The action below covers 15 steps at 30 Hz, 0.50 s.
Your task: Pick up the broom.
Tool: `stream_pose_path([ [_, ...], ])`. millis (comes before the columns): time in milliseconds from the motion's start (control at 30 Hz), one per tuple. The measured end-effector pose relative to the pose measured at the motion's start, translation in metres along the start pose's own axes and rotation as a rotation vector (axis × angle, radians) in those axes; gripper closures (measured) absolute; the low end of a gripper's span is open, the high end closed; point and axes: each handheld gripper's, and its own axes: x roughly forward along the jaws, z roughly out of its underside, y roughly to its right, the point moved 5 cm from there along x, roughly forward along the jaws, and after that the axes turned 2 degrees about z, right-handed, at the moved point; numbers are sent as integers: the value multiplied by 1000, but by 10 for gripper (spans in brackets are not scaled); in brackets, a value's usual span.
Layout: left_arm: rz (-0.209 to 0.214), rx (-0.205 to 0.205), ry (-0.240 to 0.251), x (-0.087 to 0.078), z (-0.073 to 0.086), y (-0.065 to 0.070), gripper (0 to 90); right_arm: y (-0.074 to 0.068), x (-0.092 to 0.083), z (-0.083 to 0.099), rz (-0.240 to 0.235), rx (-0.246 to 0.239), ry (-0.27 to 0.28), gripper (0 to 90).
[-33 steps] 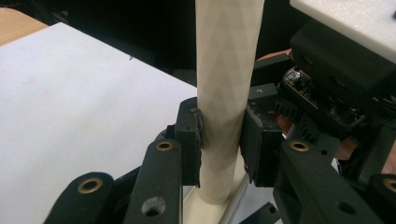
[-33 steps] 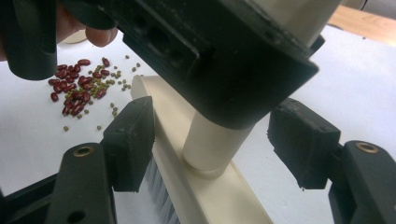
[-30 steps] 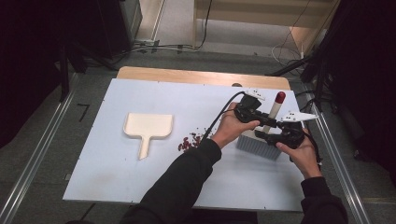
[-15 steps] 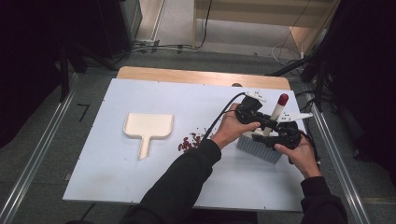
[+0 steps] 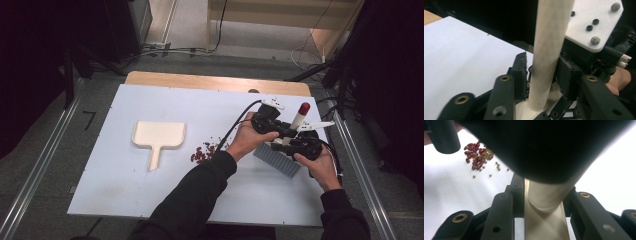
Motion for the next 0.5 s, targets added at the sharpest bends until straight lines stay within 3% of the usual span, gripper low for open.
stream_pose_path([
  [267, -34, -44, 29, -13, 4, -4, 459, -1, 0, -1, -5, 11, 7, 641],
  [367, -77, -71, 60, -25, 6, -9, 430, 0, -2, -2, -1, 17, 19, 641],
  [400, -116, -90, 79, -35, 8, -14, 424, 1, -4, -2, 1, 21, 27, 642],
  [467, -131, -101, 87, -40, 10, -18, 407, 2, -5, -3, 3, 28, 36, 642],
  [500, -164, -125, 99, -51, 13, -23, 404, 2, -5, -3, 13, 27, 37, 642],
])
